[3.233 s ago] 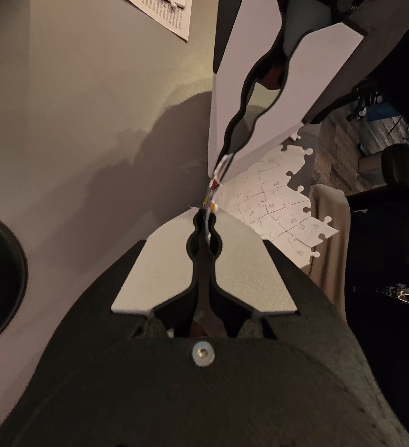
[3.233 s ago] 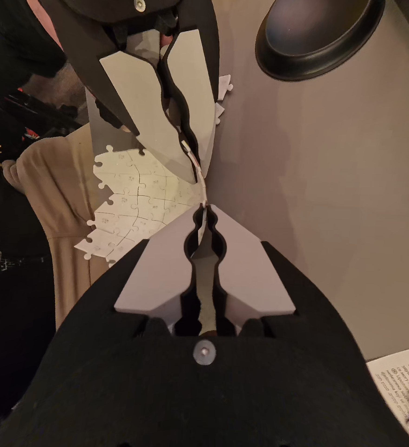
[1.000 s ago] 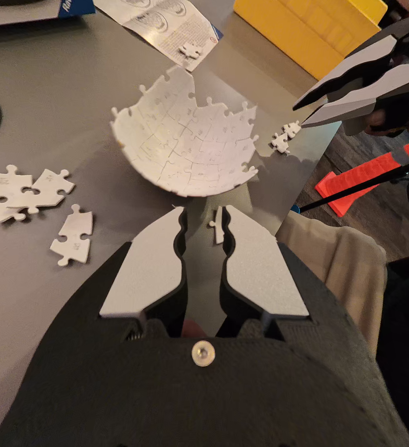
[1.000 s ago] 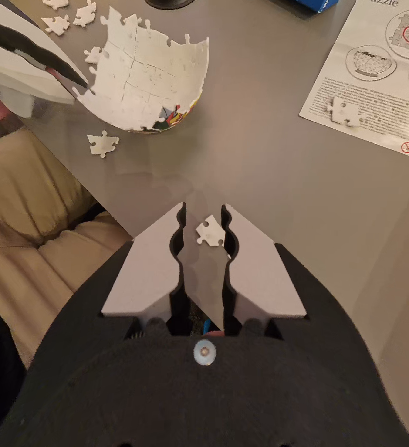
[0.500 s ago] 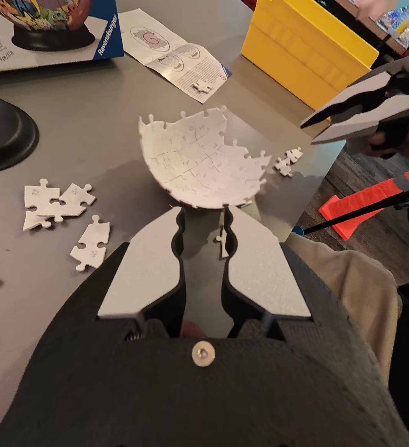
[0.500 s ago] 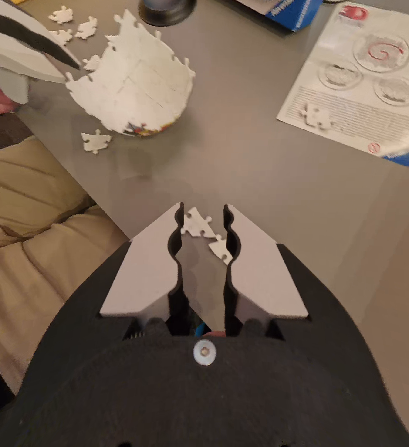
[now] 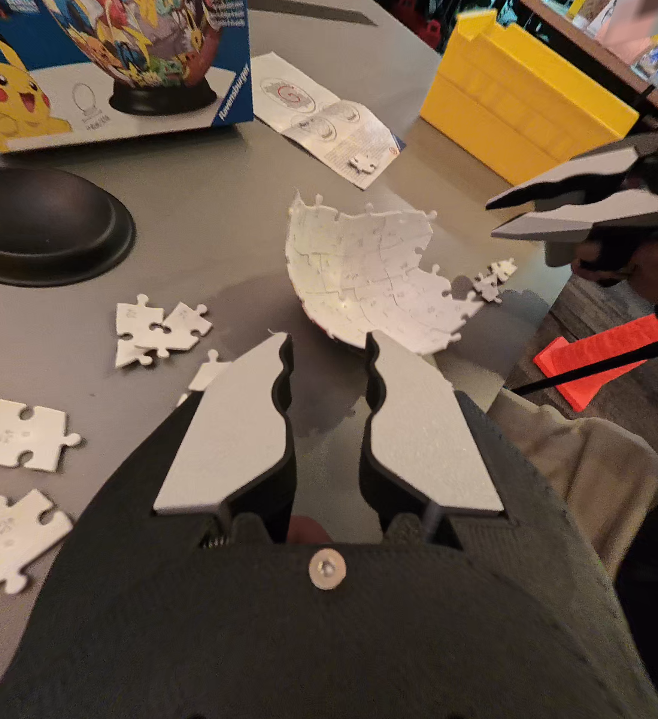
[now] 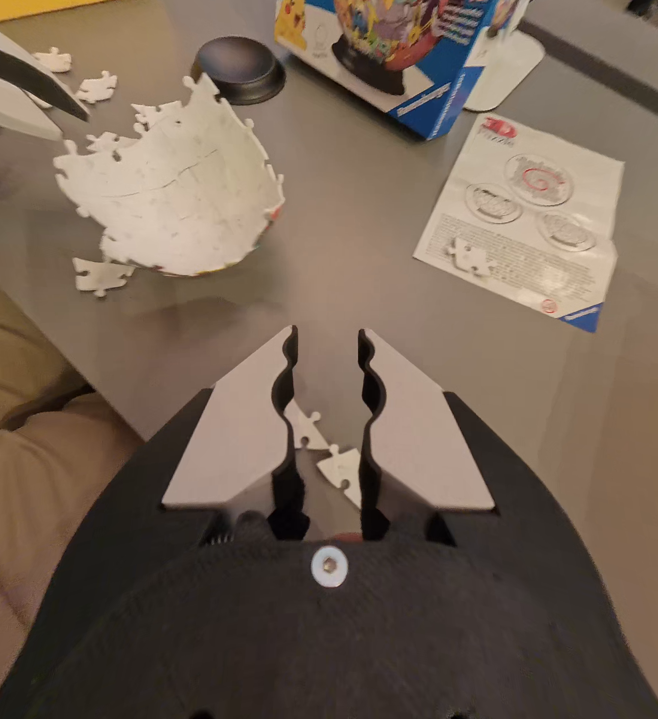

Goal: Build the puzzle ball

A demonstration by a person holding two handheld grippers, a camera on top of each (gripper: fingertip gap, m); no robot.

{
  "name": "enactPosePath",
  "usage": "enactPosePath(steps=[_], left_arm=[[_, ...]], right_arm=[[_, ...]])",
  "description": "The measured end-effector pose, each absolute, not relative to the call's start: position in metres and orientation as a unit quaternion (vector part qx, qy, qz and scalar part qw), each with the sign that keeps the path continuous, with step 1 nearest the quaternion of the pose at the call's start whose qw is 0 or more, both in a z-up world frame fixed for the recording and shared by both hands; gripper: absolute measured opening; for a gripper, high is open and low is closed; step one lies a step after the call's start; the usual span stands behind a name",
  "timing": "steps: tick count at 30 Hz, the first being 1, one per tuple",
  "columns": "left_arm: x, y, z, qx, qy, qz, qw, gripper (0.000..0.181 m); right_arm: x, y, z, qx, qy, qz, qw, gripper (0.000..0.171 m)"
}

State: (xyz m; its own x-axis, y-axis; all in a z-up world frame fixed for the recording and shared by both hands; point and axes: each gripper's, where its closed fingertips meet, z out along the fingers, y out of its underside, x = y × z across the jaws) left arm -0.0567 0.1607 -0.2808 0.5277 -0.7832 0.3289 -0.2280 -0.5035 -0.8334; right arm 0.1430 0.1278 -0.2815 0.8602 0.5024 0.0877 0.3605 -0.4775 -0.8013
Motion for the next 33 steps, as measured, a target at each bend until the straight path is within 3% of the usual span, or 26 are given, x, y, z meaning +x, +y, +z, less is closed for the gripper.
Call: enactPosePath(steps=[7,10,13,17,22,29,33], left_arm=[[-0.065,0.203,-0.241,-0.757,0.299,-0.364,0.453,0.055],[-0.053,0.213,-0.236,-0.756,0.331,-0.357,0.437,0.062],[-0.041,0.214,-0.238,-0.757,0.375,-0.336,0.416,0.065],[-0.036,0.207,-0.229,-0.753,0.391,-0.306,0.431,0.063],[-0.018,0.169,-0.212,-0.714,0.437,-0.293,0.463,0.057],[0.011,0.111,-0.241,-0.682,0.527,-0.268,0.430,0.056],[0.022,0.099,-0.267,-0.675,0.570,-0.227,0.409,0.055]], right_arm=[[0.175,0.145,-0.271,-0.857,-0.219,0.057,0.464,0.033],[0.189,0.159,-0.248,-0.844,-0.194,0.064,0.496,0.035],[0.205,0.165,-0.248,-0.859,-0.188,0.053,0.472,0.041],[0.207,0.145,-0.271,-0.886,-0.245,0.036,0.393,0.044],[0.217,0.109,-0.285,-0.897,-0.286,0.054,0.333,0.033],[0.205,0.076,-0.302,-0.888,-0.354,0.094,0.278,0.029],[0.177,0.091,-0.301,-0.874,-0.368,0.102,0.301,0.029]])
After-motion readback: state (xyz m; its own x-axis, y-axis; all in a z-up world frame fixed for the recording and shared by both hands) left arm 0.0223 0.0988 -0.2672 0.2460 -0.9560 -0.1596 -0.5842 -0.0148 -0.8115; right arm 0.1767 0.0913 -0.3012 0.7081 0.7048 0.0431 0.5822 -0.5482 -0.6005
